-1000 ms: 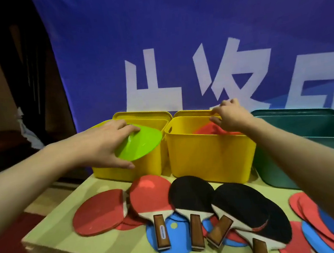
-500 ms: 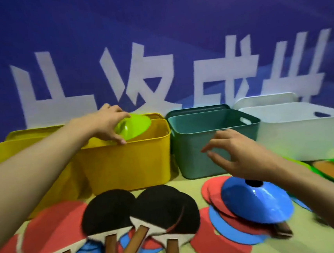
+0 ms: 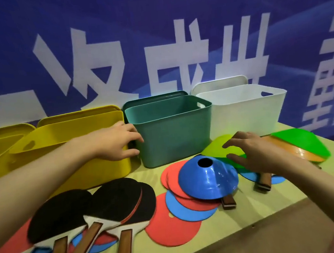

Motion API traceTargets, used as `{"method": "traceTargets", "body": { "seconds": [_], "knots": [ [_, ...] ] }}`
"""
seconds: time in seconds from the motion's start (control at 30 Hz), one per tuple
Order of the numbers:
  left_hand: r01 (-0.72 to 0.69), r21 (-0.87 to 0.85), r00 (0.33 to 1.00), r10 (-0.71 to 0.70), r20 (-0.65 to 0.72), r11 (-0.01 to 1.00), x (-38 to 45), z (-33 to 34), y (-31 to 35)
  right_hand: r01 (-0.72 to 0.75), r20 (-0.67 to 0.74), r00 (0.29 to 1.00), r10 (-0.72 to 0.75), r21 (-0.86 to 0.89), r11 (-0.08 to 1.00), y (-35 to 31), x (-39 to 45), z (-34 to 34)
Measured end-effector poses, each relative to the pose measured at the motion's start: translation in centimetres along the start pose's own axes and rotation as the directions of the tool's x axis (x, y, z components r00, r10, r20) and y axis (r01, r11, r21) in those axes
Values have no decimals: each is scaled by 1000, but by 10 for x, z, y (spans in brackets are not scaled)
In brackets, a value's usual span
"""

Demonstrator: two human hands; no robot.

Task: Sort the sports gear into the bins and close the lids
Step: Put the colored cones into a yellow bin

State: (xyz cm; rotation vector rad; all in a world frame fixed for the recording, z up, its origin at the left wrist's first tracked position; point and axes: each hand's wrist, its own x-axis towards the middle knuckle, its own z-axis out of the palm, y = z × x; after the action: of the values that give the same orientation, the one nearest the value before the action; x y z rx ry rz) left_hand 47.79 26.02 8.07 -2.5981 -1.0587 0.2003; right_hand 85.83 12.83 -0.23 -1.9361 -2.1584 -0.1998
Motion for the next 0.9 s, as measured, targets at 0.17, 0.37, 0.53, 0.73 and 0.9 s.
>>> {"method": "traceTargets", "body": {
  "seconds": [0.17,0.37,0.53,0.73,0.9],
  "knots": [
    [-196,-91,981,196,-6,976,40,9,64,-157,123,978,169,-106,982,63,-20,6],
    [-354,-128,934,357,-1,927,67,41,162,5,137,990,22,-199,980,78,-1,21],
    [-376,-27,926,376,4,926,77,45,179,211,230,965,-124,-407,889,53,33,25],
    [-376,-89,926,377,-10,922,70,44,169,182,251,966,-53,-522,833,52,51,46],
    [-376,-95,926,369,-79,922,53,30,150,172,155,982,-105,-518,838,59,51,48]
  ]
}}
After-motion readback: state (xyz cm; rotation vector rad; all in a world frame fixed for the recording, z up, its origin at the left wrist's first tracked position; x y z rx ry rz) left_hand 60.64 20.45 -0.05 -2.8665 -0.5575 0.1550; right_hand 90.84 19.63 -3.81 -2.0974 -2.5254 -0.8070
